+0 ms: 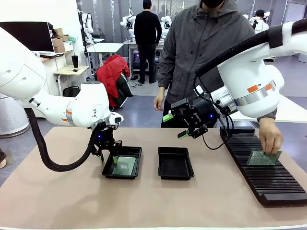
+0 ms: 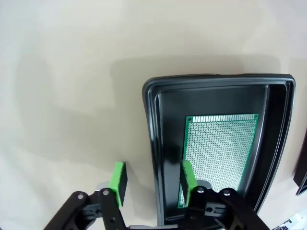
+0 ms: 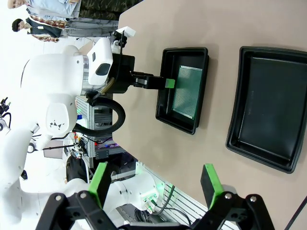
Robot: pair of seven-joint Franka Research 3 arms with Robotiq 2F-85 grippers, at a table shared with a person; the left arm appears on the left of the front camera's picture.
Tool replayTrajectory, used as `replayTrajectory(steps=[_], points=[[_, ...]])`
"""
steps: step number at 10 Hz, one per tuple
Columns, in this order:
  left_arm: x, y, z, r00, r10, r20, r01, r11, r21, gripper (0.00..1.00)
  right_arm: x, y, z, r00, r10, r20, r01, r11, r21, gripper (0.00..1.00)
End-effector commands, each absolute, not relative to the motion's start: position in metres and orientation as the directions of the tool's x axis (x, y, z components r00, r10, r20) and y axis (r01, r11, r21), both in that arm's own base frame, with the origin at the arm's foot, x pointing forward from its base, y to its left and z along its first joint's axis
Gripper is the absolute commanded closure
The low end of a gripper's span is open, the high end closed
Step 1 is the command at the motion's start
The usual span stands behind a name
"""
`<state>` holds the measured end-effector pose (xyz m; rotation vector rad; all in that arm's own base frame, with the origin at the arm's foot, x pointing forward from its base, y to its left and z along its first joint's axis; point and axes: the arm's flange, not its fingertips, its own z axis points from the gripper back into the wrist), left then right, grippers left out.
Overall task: Inspect and transfer BCBs to ESD trays.
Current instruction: Pick up the ESD tray and place it on the left side of the table.
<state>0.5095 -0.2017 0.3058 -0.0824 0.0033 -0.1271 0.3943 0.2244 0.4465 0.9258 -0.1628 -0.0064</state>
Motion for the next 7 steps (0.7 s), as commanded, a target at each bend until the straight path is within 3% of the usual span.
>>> replayTrajectory(steps=[1,7], points=[[0.5066,-0.1965,0.3047,0.993,-0.114,0.038,0.117,0.989,-0.091,0.52,0.3943,0.2249,0.4486,0.987,-0.087,0.133,-0.053,0.608,0.792,0.0],[0.5072,-0.1961,0.3059,0.993,-0.112,0.041,0.116,0.989,-0.097,0.91,0.3943,0.2249,0.4486,0.987,-0.087,0.133,-0.053,0.608,0.792,0.0]])
